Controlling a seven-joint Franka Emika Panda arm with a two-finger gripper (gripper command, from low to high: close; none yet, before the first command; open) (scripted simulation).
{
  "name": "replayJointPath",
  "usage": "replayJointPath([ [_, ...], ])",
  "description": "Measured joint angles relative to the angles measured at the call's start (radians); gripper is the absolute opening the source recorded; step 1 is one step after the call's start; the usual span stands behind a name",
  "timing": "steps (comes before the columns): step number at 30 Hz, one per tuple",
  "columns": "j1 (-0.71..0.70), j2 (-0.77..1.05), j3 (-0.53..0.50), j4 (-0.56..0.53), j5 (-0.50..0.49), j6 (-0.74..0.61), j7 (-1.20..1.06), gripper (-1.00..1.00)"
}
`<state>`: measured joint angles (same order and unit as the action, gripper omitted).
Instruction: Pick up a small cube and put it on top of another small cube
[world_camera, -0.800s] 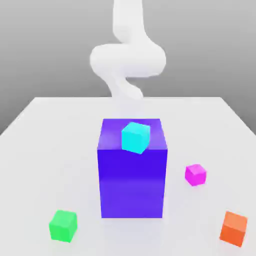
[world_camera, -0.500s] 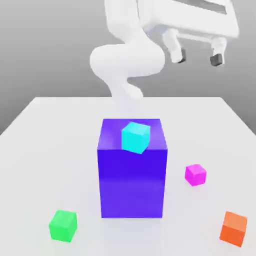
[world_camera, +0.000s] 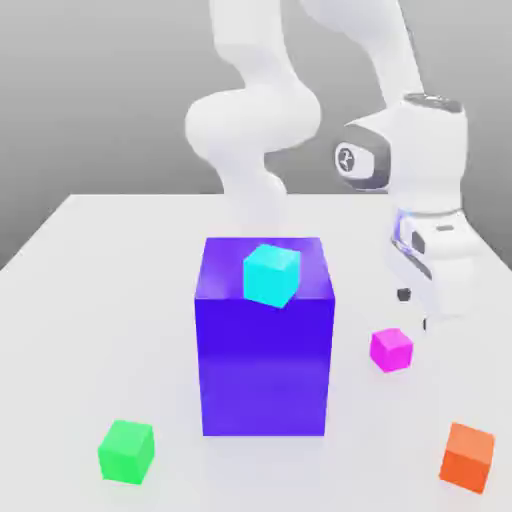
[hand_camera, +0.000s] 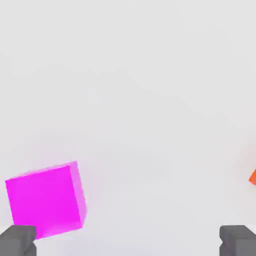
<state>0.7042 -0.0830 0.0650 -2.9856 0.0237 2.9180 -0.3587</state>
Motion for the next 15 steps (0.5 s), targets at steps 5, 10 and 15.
replayJointPath([
  [5, 0.026, 0.177, -0.026, 0.017, -0.047, 0.145, 0.010, 0.00],
  [10, 0.065, 0.313, -0.064, 0.041, -0.049, 0.257, 0.012, -1.00],
  [15, 0.066, 0.327, -0.065, 0.044, -0.049, 0.266, 0.012, -1.00],
])
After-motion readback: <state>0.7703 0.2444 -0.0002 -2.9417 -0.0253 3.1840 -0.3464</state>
